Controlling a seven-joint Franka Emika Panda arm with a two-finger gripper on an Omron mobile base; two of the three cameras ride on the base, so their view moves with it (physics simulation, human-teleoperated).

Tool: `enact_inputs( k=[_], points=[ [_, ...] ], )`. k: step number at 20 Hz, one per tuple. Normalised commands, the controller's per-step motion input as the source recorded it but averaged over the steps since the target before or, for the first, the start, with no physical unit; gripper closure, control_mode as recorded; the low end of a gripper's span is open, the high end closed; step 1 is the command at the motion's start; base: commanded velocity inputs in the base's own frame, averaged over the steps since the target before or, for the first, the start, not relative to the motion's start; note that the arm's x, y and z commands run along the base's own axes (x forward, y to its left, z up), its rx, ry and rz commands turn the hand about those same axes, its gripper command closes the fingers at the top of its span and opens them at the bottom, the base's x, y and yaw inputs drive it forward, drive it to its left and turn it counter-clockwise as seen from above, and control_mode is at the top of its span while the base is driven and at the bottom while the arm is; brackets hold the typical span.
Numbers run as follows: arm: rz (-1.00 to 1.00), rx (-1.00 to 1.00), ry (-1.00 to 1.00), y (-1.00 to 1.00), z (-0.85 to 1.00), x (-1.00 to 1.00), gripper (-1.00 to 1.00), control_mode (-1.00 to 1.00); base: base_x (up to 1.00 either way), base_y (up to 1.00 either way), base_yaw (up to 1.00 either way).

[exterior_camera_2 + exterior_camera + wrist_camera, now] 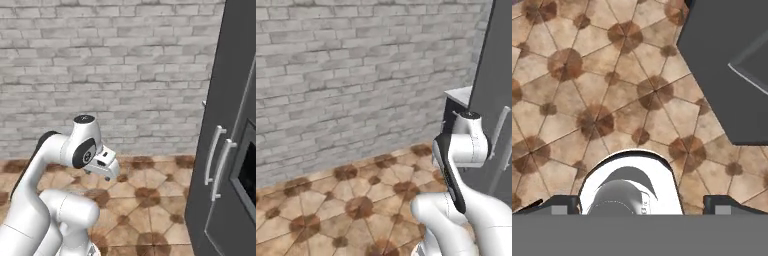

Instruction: Pick up the metallic utensils from the counter and place them in the open drawer. Make sure not to pick up any wooden utensils.

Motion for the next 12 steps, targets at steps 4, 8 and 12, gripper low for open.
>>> enact_inputs(
  k=[4,8,12],
  points=[
    [0.0,0.0,0.0,0.0,0.0,0.0,-1.0,1.0,0.2,0.13,1.0],
    [0.0,0.0,0.0,0.0,0.0,0.0,-1.0,1.0,0.2,0.0,1.0],
    [0.0,0.0,0.0,0.0,0.0,0.0,-1.0,1.0,0.1,0.0,1.0]
  ],
)
